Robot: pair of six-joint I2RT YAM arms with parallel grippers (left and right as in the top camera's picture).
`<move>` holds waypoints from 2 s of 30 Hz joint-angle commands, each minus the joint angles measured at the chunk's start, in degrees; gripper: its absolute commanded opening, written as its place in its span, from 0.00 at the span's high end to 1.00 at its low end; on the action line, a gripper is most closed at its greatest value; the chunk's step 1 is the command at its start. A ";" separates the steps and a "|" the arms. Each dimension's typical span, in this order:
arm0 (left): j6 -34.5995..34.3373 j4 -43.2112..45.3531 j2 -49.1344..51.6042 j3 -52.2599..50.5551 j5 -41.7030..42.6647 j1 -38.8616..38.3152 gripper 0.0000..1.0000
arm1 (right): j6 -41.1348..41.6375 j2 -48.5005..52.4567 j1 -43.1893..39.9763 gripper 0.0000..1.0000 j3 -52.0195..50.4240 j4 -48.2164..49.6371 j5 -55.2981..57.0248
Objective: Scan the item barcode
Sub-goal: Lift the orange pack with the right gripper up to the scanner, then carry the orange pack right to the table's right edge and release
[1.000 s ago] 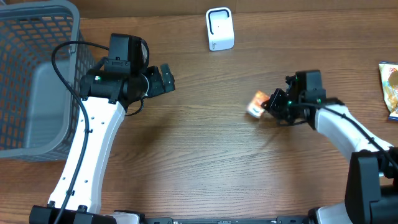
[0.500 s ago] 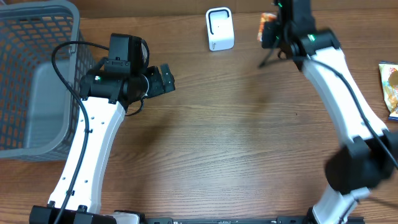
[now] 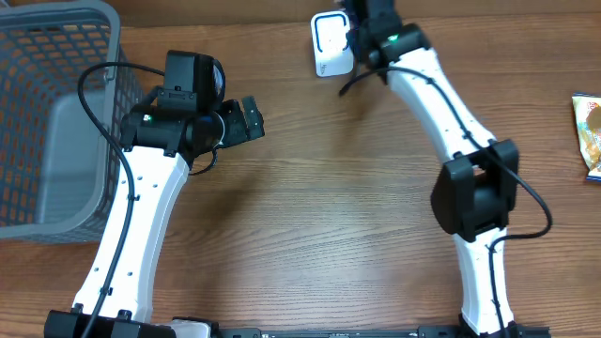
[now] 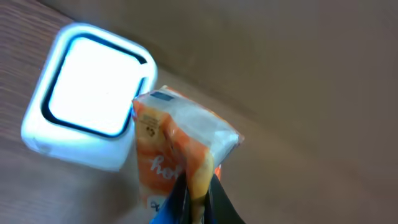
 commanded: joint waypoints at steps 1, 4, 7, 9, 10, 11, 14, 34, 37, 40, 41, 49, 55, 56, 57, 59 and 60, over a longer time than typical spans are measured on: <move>0.87 0.04 0.24 0.15 -0.50 -0.11 0.00 | -15.67 1.64 3.50 0.96 2.36 6.58 6.43; 0.87 0.07 0.24 0.15 -0.52 -0.11 0.00 | -20.20 2.86 4.92 0.96 2.32 10.43 6.51; 0.87 0.07 0.24 0.15 -0.52 -0.11 0.00 | -23.89 4.72 5.55 0.96 2.08 12.13 5.99; 0.87 0.07 0.24 0.15 -0.50 -0.11 0.00 | -25.09 6.21 5.60 0.96 2.08 13.42 6.36; 0.87 0.07 0.24 0.15 -0.50 -0.11 0.00 | -25.07 6.71 5.57 0.96 2.08 13.64 6.32; 0.87 0.07 0.24 0.15 -0.50 -0.11 0.00 | -25.05 7.32 5.57 0.96 2.08 13.64 6.29; 0.87 0.07 0.24 0.15 -0.50 -0.11 0.00 | -25.09 8.37 5.53 0.96 2.08 13.88 6.64; 0.87 0.07 0.24 0.15 -0.50 -0.11 0.00 | 2.54 -2.03 -5.88 0.96 2.16 12.35 19.37; 0.87 0.07 0.24 0.15 -0.52 -0.11 0.00 | 18.80 -5.03 -15.06 0.96 2.16 0.68 17.14; 0.87 0.07 0.24 0.15 -0.50 -0.11 0.00 | 30.58 -5.66 -24.52 0.96 2.16 -10.08 9.77; 0.87 0.07 0.24 0.15 -0.50 -0.11 0.00 | 33.48 -5.66 -27.32 0.96 2.12 -12.74 6.91; 0.87 0.04 0.24 0.15 -0.50 -0.11 0.00 | 43.28 -5.20 -50.10 0.96 1.38 -26.99 -18.38; 0.87 0.07 0.24 0.15 -0.50 -0.11 0.00 | 43.60 -4.98 -58.84 0.96 1.38 -29.29 -18.45; 0.87 0.04 0.24 0.15 -0.50 -0.11 0.00 | 43.63 -5.01 -59.49 0.96 1.38 -29.29 -18.47; 0.87 0.07 0.24 0.15 -0.52 -0.11 0.00 | 43.60 -5.01 -60.11 0.96 1.38 -29.33 -18.43; 0.87 0.07 0.24 0.15 -0.52 -0.11 0.00 | 43.63 -5.01 -60.87 0.96 1.38 -29.83 -18.21; 0.87 0.07 0.24 0.15 -0.50 -0.11 0.00 | 43.63 -4.98 -61.16 0.96 1.36 -29.92 -18.21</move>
